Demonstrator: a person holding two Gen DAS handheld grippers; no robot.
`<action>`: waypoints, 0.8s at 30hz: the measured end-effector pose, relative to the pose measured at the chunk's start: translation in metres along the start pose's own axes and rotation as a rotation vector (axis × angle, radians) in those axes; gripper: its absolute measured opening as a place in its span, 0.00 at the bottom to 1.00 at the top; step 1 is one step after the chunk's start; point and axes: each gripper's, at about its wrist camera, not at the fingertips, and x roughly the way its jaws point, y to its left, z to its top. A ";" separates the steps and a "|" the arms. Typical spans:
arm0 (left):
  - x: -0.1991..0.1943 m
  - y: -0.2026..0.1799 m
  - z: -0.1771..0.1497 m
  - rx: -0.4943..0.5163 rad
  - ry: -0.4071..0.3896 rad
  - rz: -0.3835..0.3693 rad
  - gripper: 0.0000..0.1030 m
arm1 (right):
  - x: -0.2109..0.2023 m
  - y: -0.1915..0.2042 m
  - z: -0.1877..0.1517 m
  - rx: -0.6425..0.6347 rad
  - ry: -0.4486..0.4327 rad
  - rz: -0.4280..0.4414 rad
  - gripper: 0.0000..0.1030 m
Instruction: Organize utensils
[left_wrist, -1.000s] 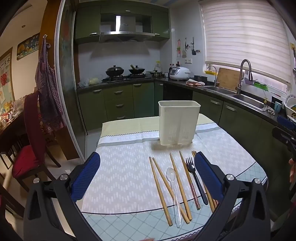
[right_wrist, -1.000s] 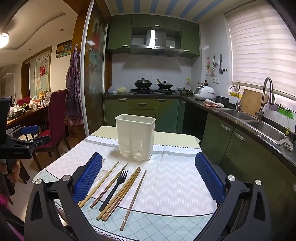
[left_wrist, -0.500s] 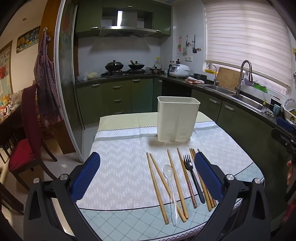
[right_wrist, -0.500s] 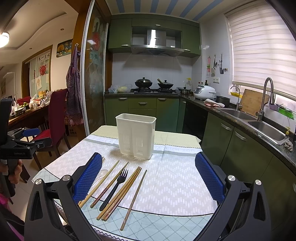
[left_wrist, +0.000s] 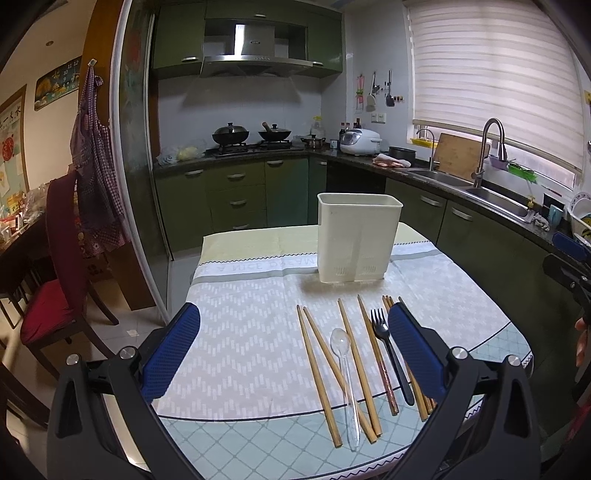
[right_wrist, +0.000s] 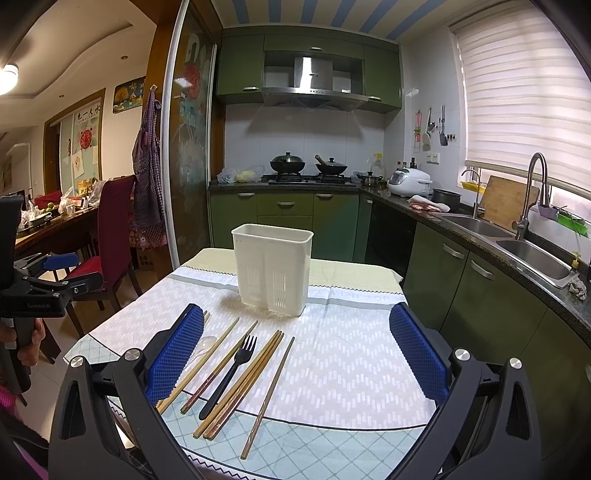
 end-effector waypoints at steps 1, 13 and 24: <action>0.001 0.001 0.000 -0.001 0.001 -0.001 0.94 | 0.002 0.001 -0.001 0.000 0.000 0.000 0.96; 0.003 0.002 -0.001 -0.001 0.008 0.005 0.94 | 0.012 0.004 -0.010 -0.001 0.009 0.002 0.96; 0.003 0.002 -0.003 -0.002 0.012 0.003 0.94 | 0.014 0.004 -0.011 -0.001 0.011 0.002 0.96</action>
